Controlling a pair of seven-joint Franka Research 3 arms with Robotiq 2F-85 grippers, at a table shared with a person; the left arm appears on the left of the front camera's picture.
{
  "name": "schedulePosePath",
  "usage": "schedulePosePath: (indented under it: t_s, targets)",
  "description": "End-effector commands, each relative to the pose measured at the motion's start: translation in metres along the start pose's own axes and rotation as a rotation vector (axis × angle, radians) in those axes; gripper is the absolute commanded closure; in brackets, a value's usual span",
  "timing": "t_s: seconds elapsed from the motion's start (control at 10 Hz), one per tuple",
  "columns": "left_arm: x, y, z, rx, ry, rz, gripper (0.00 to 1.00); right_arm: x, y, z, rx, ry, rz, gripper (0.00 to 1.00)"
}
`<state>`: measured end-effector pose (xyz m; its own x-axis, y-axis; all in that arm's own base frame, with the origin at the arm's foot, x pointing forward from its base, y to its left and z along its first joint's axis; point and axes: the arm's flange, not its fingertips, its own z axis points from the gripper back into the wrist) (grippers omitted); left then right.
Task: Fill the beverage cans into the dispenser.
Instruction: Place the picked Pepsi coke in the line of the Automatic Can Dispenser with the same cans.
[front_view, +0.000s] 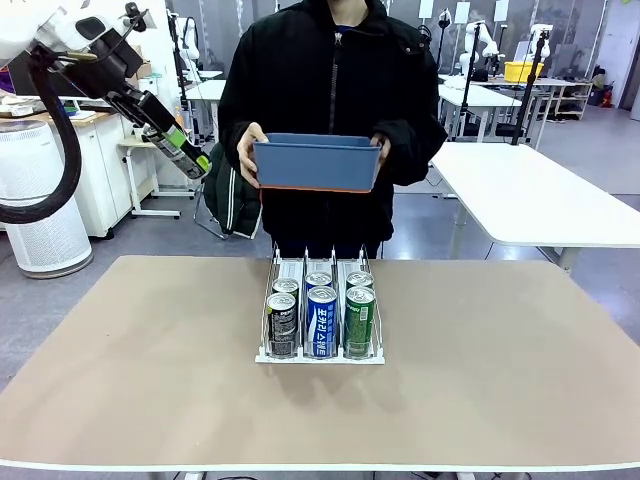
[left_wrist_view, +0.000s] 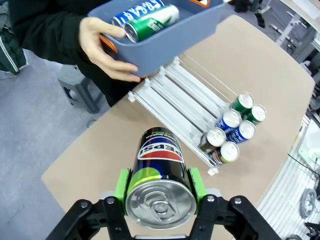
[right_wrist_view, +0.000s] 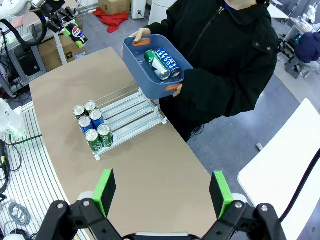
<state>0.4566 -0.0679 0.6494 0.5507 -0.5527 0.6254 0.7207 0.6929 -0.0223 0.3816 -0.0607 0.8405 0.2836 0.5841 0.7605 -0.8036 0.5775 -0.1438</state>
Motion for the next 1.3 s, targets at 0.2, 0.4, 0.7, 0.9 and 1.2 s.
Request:
schedulePosePath:
  t_s: [0.2,0.4,0.7,0.9,1.2]
  targets:
    - [0.008,-0.055,0.015,-0.142,0.144,0.038,0.43,0.000,0.001,0.000,0.000,-0.001,0.001,0.00]
    - [0.007,-0.093,0.011,-0.117,0.205,0.114,0.43,0.000,0.001,0.000,0.000,-0.001,0.001,0.00]
    - [-0.008,-0.151,-0.011,-0.156,0.331,-0.133,0.43,0.000,0.001,0.000,0.000,-0.001,0.001,0.00]
    - [-0.013,-0.178,-0.032,-0.183,0.369,-0.140,0.43,0.000,0.001,0.000,0.000,-0.001,0.001,0.00]
    - [-0.022,-0.199,-0.070,-0.251,0.434,-0.183,0.43,0.000,0.001,0.000,0.000,-0.001,0.001,0.00]
